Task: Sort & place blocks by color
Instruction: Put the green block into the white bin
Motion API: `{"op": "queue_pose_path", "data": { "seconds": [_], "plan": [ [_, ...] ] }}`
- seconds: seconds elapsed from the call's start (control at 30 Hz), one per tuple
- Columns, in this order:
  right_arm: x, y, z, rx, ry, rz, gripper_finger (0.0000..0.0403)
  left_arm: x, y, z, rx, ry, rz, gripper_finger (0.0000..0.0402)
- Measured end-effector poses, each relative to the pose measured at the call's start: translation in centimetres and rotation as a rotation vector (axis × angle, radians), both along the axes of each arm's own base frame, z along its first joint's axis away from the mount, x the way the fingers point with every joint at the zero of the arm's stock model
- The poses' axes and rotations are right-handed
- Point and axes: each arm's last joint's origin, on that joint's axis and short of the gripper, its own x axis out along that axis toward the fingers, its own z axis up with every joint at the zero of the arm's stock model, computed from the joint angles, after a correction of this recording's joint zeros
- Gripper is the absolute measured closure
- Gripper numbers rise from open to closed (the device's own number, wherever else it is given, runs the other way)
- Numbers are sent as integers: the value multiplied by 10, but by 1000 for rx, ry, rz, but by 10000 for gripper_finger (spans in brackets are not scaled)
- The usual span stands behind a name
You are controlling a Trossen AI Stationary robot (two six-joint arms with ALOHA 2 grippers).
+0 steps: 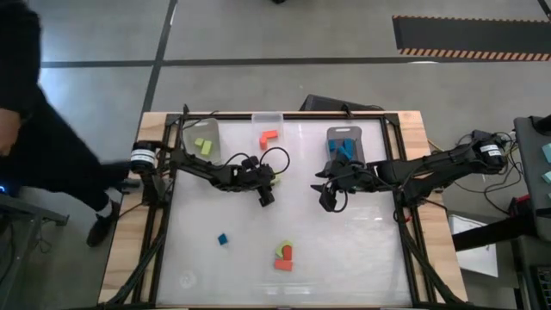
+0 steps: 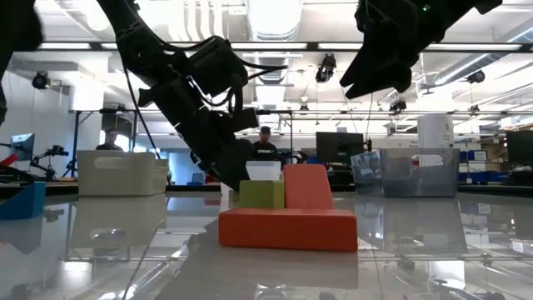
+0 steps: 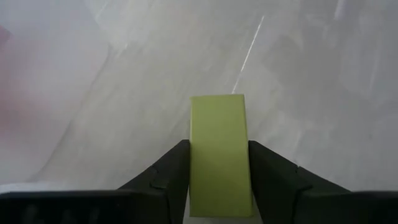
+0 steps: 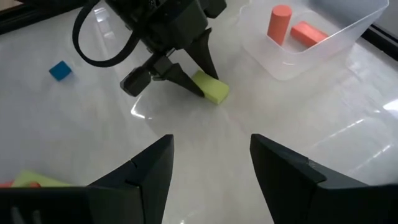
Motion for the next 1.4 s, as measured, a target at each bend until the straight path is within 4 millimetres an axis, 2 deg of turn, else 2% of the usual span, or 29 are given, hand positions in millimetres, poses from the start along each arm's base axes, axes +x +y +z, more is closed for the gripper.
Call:
{"op": "queue_pose_path", "data": {
  "seconds": [0.07, 0.33, 0.57, 0.83, 1.03, 1.2, 1.4],
  "plan": [
    [0, 0, 0, 0, -4, 0, 200, 0, 0, 0, 0, 0, 0, 286],
    [1, 0, 1, 1, -9, 0, 200, -2, -4, 7, -16, -12, 8, 286],
    [1, 0, 1, 4, -13, -2, 200, -14, -6, 39, -21, -49, 19, 286],
    [1, 0, 0, 7, -14, -4, 200, -43, -5, 78, 50, -12, 85, 286],
    [1, 0, -1, 7, -13, -5, 200, -71, 0, 104, 168, 21, 201, 286],
    [0, 0, -1, 7, -9, -4, 200, -95, 15, 120, 205, 38, 339, 286],
    [0, 0, -2, 6, -8, -3, 200, -119, 42, 122, 216, 57, 494, 286]
  ]
}}
